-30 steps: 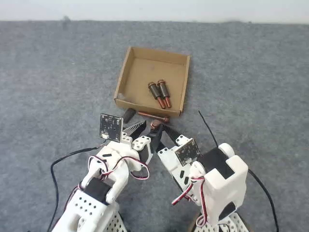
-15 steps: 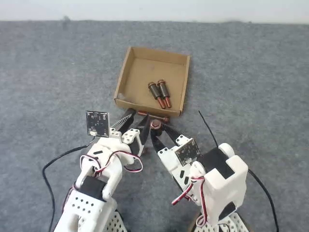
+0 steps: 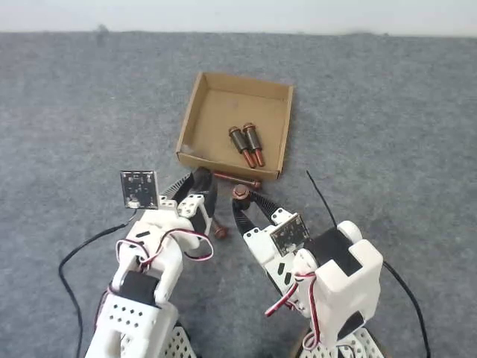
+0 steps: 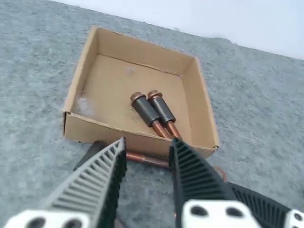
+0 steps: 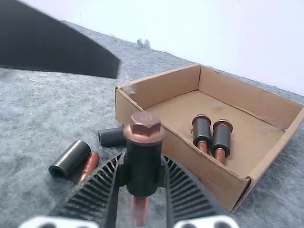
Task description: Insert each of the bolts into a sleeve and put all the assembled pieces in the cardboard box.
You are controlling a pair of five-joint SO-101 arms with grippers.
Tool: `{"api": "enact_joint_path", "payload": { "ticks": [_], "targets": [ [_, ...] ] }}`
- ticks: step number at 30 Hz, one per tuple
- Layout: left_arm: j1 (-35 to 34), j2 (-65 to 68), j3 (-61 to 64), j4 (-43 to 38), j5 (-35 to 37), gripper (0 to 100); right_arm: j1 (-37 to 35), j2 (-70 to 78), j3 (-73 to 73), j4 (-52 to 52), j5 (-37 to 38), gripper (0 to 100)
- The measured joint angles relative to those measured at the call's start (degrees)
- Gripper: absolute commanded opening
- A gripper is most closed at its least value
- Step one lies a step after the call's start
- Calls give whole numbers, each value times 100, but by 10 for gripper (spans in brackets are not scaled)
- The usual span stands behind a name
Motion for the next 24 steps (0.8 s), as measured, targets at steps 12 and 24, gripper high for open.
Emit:
{"api": "enact_joint_path", "payload": {
  "ticks": [12, 24],
  "targets": [
    [-651, 0, 0, 0, 0, 11, 0, 0, 0, 0, 0, 6],
    [-1319, 0, 0, 114, -826, 10, 0, 0, 0, 0, 0, 6]
  ]
}}
